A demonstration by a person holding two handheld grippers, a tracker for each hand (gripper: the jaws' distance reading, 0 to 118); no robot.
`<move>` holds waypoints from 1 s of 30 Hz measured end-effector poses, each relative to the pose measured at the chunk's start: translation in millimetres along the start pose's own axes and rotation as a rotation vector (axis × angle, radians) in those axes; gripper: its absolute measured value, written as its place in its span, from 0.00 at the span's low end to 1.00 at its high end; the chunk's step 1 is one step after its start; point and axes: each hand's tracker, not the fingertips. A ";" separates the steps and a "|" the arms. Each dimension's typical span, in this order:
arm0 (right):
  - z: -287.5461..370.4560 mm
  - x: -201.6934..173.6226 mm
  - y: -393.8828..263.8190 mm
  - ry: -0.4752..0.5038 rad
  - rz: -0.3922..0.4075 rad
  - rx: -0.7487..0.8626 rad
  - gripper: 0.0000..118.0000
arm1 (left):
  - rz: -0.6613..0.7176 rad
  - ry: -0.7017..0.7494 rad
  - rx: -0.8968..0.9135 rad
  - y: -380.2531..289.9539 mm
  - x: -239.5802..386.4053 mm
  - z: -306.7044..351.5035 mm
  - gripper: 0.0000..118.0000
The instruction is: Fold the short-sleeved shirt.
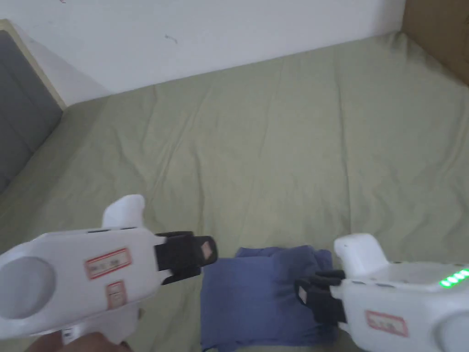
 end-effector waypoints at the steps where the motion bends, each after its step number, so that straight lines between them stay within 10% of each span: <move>1: -21.6 7.6 2.1 -0.040 -0.013 -0.054 0.00 | 0.033 -0.012 -0.008 0.5 -17.4 -1.6 0.09; 3: -54.7 29.6 -2.0 -0.135 -0.039 -0.152 0.00 | 0.102 -0.006 -0.053 -7.0 -48.8 -3.8 0.09; 6: -47.1 53.0 -15.5 -0.019 -0.114 -0.068 0.00 | 0.100 -0.025 -0.106 -17.9 -83.6 -25.0 0.10; 10: -33.2 54.6 -18.8 -0.040 -0.148 -0.060 0.00 | 0.204 -0.053 -0.172 -30.3 -108.9 -74.0 0.91; 18: -32.7 54.5 -25.0 -0.026 -0.143 -0.029 0.00 | 0.229 -0.213 -0.315 -39.3 -80.8 -159.1 0.72; 19: -29.8 53.6 -25.6 -0.025 -0.138 -0.019 0.00 | 0.153 -0.154 -0.303 -39.4 -73.2 -158.6 0.32; 20: -25.2 51.7 -25.5 -0.032 -0.132 -0.002 0.00 | 0.098 -0.165 -0.285 -40.6 -68.0 -154.5 0.21; 25: 3.7 46.1 -20.6 0.043 -0.120 0.181 0.00 | 0.039 -0.156 -0.347 -11.5 -112.8 -105.9 0.20; 30: 21.2 36.8 -23.4 0.068 -0.117 0.240 0.00 | -0.060 0.246 -0.346 39.7 -219.8 -34.7 0.20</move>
